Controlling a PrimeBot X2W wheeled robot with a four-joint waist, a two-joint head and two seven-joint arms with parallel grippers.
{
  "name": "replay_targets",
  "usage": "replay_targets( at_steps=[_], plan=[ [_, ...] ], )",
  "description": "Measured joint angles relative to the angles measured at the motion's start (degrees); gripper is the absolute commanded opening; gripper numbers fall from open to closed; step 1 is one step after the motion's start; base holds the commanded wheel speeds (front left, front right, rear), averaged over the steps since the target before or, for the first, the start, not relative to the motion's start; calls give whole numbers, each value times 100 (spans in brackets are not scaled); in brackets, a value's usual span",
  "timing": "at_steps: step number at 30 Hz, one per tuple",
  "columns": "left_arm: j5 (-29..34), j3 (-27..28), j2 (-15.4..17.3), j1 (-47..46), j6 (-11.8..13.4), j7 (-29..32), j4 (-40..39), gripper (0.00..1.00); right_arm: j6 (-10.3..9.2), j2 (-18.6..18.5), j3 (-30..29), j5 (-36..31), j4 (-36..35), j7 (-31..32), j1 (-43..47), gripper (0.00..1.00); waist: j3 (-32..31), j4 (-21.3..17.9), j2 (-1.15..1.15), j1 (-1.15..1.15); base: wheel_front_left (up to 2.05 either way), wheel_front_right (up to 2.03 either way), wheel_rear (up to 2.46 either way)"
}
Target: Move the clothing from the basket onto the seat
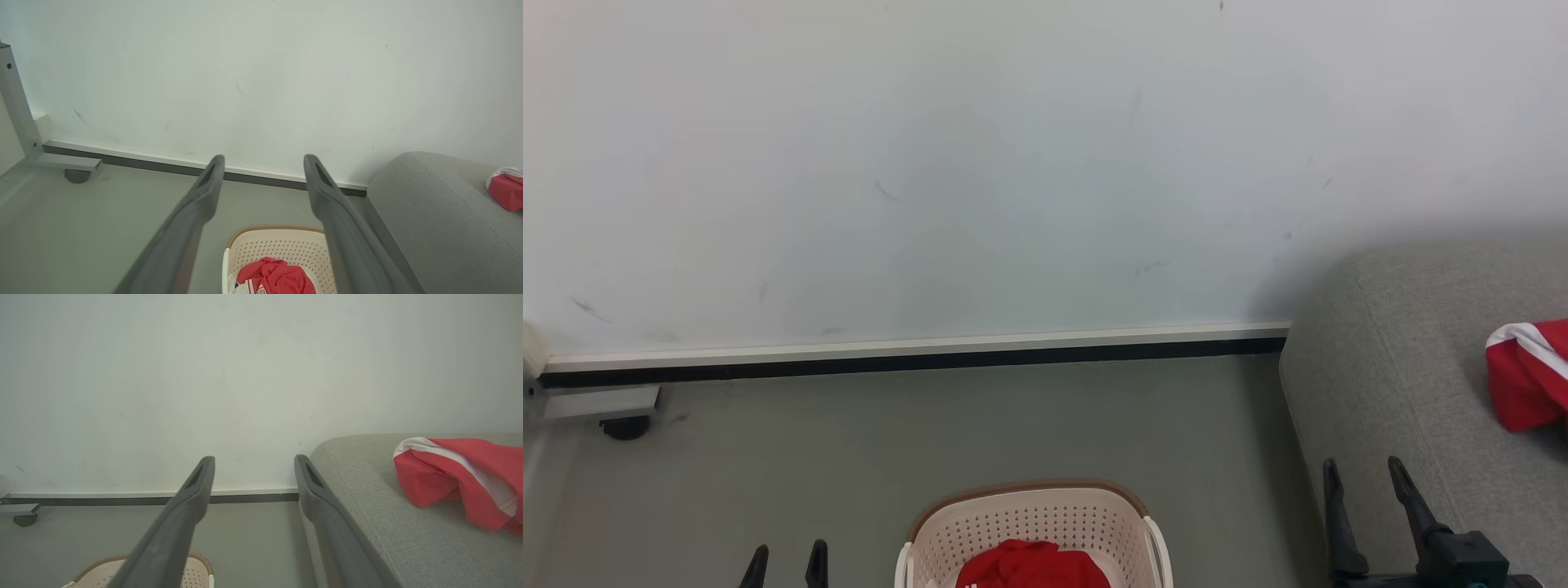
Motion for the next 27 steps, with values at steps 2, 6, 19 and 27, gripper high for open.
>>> replay_targets(
  at_steps=[2,6,19,27],
  plan=[
    [0,5,-5,-4,-2,0,26,100,0,-1,-16,1,9,0,-6,100,9,-17,0,0,0,0,0],
    [12,13,-13,-4,-26,0,85,100,0,-1,-35,19,4,0,-16,100,40,-44,0,0,0,0,0],
    [508,-566,79,-731,-42,0,932,100,0,1,93,52,-579,-1,-142,100,445,-21,0,0,0,0,0],
    [1004,-1400,185,-2840,-43,151,2482,100,0,1,491,-170,-1561,-4,-763,100,1361,-17,0,1,0,0,0]
  ],
)
